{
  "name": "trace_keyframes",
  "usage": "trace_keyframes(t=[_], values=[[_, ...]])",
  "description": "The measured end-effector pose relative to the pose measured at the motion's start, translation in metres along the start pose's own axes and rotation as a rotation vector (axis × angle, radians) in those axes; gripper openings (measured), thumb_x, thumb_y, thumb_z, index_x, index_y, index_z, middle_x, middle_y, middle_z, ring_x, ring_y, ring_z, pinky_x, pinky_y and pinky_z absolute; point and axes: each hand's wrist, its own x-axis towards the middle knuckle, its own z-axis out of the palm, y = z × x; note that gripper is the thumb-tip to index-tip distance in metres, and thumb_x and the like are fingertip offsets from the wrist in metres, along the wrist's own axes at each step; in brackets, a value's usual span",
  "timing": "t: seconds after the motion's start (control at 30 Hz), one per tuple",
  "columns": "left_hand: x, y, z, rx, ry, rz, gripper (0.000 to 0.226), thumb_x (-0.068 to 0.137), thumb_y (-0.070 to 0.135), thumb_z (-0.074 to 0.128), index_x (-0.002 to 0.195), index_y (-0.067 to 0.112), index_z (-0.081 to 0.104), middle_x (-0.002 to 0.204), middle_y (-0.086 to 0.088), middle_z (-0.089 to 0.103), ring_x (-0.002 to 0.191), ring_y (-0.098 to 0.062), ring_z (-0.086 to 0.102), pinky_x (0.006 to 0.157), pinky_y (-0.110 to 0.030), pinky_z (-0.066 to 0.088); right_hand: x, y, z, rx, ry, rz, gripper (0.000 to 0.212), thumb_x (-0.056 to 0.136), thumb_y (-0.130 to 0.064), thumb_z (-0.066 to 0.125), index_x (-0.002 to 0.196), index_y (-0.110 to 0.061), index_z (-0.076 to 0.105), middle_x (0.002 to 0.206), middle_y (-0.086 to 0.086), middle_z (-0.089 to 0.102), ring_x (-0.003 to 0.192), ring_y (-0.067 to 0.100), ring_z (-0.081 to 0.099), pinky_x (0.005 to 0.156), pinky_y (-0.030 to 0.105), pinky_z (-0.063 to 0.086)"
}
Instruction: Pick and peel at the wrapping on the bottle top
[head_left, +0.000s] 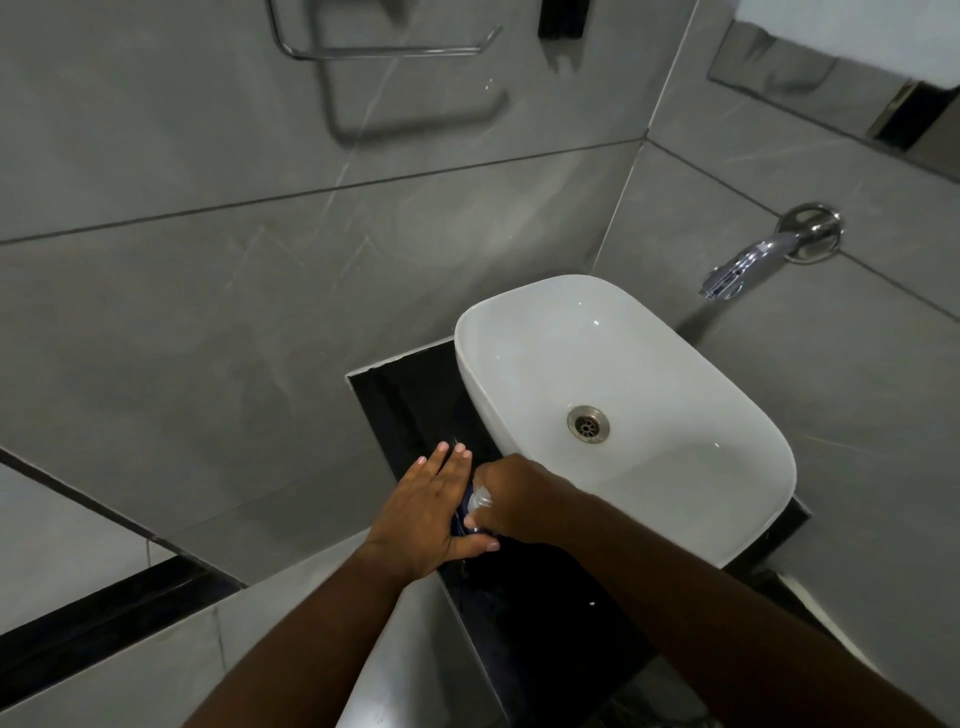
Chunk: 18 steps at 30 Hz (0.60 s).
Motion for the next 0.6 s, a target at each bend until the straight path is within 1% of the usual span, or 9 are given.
trace_keyframes(t=[0.03, 0.07, 0.1, 0.17, 0.23, 0.37, 0.43, 0.53, 0.6], values=[[0.0, -0.001, 0.0, 0.005, 0.004, -0.004, 0.111, 0.075, 0.088, 0.035, 0.154, 0.016, 0.004, 0.163, -0.006, 0.007, 0.145, -0.014, -0.012, 0.118, -0.035, -0.005, -0.003, 0.001, -0.005, 0.01, 0.018, -0.012, 0.047, 0.083, -0.033, 0.069, 0.123, -0.01, 0.057, 0.117, 0.011, 0.067, 0.098, 0.023, 0.063, 0.086, 0.031, 0.049], [0.001, -0.001, 0.0, 0.007, 0.006, -0.006, 0.111, 0.075, 0.088, 0.037, 0.154, 0.017, 0.005, 0.163, -0.005, 0.008, 0.144, -0.013, -0.011, 0.118, -0.034, -0.004, -0.005, 0.002, -0.01, 0.005, 0.025, -0.016, 0.052, 0.08, -0.035, 0.07, 0.124, -0.014, 0.055, 0.117, 0.008, 0.067, 0.098, 0.021, 0.064, 0.086, 0.031, 0.051], [0.001, -0.001, 0.0, 0.007, 0.005, -0.009, 0.11, 0.075, 0.088, 0.037, 0.154, 0.018, 0.006, 0.163, -0.005, 0.008, 0.144, -0.013, -0.011, 0.118, -0.034, -0.004, -0.007, 0.004, -0.013, -0.014, 0.021, -0.018, 0.053, 0.08, -0.034, 0.069, 0.127, -0.017, 0.053, 0.119, 0.006, 0.067, 0.1, 0.022, 0.064, 0.09, 0.033, 0.053], [0.001, -0.001, 0.0, 0.011, -0.001, -0.006, 0.11, 0.075, 0.088, 0.035, 0.154, 0.018, 0.005, 0.163, -0.005, 0.007, 0.144, -0.014, -0.011, 0.117, -0.034, -0.005, -0.008, 0.008, -0.017, -0.114, -0.033, 0.009, 0.045, 0.087, -0.026, 0.065, 0.13, -0.015, 0.053, 0.124, 0.009, 0.066, 0.106, 0.026, 0.064, 0.098, 0.038, 0.052], [0.0, 0.0, 0.001, 0.019, -0.007, -0.002, 0.111, 0.075, 0.089, 0.032, 0.154, 0.016, 0.003, 0.163, -0.006, 0.005, 0.144, -0.014, -0.013, 0.116, -0.034, -0.007, -0.011, 0.007, -0.015, -0.211, -0.093, 0.041, 0.042, 0.09, -0.021, 0.065, 0.129, -0.011, 0.055, 0.126, 0.012, 0.065, 0.11, 0.029, 0.063, 0.104, 0.038, 0.047], [0.001, 0.0, 0.003, 0.009, -0.009, -0.017, 0.111, 0.075, 0.089, 0.032, 0.154, 0.017, 0.003, 0.163, -0.005, 0.004, 0.144, -0.014, -0.013, 0.116, -0.033, -0.009, -0.007, 0.001, -0.012, -0.241, -0.078, 0.108, 0.045, 0.091, -0.026, 0.063, 0.132, -0.008, 0.053, 0.131, 0.012, 0.061, 0.117, 0.028, 0.06, 0.109, 0.035, 0.042], [0.001, 0.0, 0.004, -0.004, -0.018, -0.026, 0.11, 0.075, 0.088, 0.035, 0.154, 0.018, 0.002, 0.163, -0.004, 0.003, 0.145, -0.014, -0.013, 0.116, -0.032, -0.009, -0.003, -0.005, -0.015, -0.253, -0.07, 0.111, 0.046, 0.092, -0.028, 0.063, 0.13, -0.007, 0.051, 0.128, 0.014, 0.061, 0.116, 0.029, 0.061, 0.104, 0.035, 0.044], [0.002, -0.001, 0.006, -0.018, -0.027, -0.034, 0.11, 0.075, 0.088, 0.036, 0.154, 0.019, 0.001, 0.163, -0.003, 0.001, 0.144, -0.013, -0.015, 0.116, -0.032, -0.01, -0.002, -0.01, -0.019, -0.239, -0.019, 0.067, 0.041, 0.088, -0.03, 0.065, 0.12, -0.005, 0.055, 0.116, 0.017, 0.065, 0.104, 0.031, 0.064, 0.087, 0.034, 0.05], [0.002, -0.001, 0.007, -0.026, -0.021, -0.038, 0.111, 0.075, 0.088, 0.037, 0.154, 0.018, 0.0, 0.163, -0.003, 0.001, 0.143, -0.011, -0.017, 0.115, -0.031, -0.011, -0.002, -0.009, -0.018, -0.248, 0.005, 0.055, 0.04, 0.088, -0.032, 0.066, 0.116, -0.006, 0.057, 0.112, 0.016, 0.067, 0.099, 0.029, 0.066, 0.082, 0.033, 0.049]])
